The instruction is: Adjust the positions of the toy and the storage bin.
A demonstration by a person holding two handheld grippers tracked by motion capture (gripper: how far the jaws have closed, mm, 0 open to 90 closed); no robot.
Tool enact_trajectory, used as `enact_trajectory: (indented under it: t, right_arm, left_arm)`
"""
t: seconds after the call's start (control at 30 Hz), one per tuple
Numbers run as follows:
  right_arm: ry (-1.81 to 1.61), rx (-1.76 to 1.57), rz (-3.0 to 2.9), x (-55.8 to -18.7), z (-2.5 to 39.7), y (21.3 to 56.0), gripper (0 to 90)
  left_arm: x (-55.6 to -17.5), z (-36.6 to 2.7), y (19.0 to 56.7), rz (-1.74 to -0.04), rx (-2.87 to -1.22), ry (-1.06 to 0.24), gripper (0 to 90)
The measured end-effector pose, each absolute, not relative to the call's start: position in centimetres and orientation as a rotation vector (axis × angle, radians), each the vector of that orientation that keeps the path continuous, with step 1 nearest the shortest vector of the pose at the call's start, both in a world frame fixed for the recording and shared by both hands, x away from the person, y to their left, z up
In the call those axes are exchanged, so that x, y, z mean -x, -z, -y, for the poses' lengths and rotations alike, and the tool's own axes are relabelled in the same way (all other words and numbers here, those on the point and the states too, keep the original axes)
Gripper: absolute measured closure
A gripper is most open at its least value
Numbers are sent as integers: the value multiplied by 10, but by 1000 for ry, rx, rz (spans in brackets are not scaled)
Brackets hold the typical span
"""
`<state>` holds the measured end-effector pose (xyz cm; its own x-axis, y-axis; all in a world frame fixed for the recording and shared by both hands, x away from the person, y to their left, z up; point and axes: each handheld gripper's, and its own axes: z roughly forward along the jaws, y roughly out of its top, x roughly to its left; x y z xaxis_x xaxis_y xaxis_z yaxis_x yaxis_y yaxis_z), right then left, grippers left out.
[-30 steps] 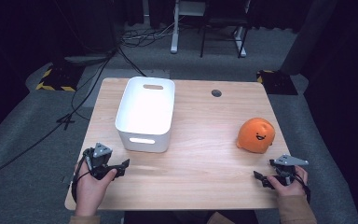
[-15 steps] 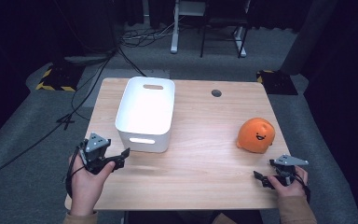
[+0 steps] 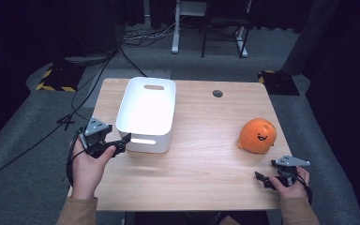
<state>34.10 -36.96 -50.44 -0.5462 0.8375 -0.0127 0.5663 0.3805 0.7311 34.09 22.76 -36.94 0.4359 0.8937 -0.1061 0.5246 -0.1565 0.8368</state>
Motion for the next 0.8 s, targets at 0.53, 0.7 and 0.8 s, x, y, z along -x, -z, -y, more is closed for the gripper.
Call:
enact_trajectory:
  t: [0.53,0.7,0.8]
  right_arm:
    - [-981,-1216,-2272,-341,370,504,80]
    - [-981,-1216,-2273,-341,370,504,80]
    - [-981,-1219,-2273,-341,370,504,80]
  left_arm:
    - [-389,-230,385,-1269,-1796,-598,265]
    - [-395,-232,394,-1300,-1787,-592,292]
    - [-398,-232,399,-1292,-1793,-581,317]
